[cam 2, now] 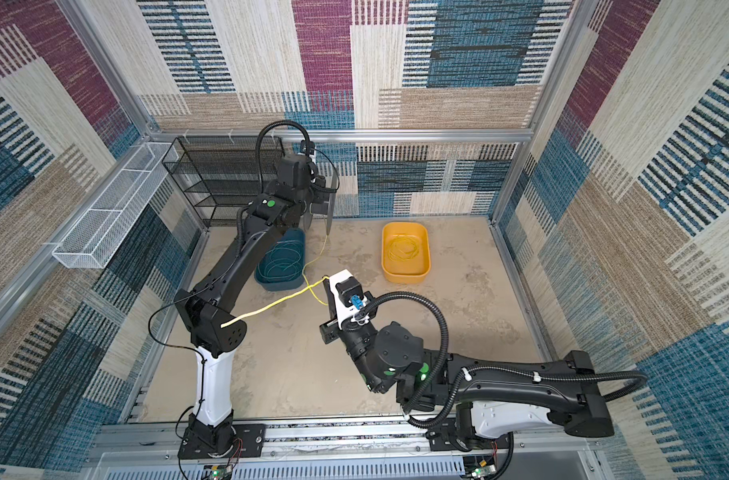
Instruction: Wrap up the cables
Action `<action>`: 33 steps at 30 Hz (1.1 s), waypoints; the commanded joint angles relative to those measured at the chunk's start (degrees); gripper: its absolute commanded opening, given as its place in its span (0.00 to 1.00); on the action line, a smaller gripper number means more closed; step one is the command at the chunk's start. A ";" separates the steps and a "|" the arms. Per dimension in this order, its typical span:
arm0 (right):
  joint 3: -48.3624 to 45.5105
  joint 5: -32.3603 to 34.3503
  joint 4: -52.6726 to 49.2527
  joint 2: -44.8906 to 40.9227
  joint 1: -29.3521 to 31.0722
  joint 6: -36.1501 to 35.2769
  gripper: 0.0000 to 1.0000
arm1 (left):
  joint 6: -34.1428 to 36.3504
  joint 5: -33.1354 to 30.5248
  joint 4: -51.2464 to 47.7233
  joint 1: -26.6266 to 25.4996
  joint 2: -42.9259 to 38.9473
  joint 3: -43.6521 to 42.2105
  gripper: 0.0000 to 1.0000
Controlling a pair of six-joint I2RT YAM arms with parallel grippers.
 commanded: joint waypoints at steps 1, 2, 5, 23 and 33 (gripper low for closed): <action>3.86 -2.47 4.97 -0.75 -0.85 -6.77 0.00 | 1.93 -1.76 4.81 -0.09 -0.87 -2.86 0.00; 5.29 -3.60 3.94 -1.21 -2.51 -5.71 0.00 | 1.76 -1.18 5.78 -0.09 -1.88 -5.67 0.00; 9.76 -6.43 1.57 -1.71 -8.88 -3.48 0.00 | 1.45 0.51 10.35 -0.17 -6.68 -17.02 0.00; 53.11 -28.91 -18.73 19.06 -43.72 9.31 0.00 | -8.36 -2.28 19.89 -11.49 -37.82 -73.58 0.00; 59.93 -37.13 -23.14 30.64 -58.82 19.97 0.00 | -5.71 0.26 6.66 -18.97 -59.69 -83.09 0.00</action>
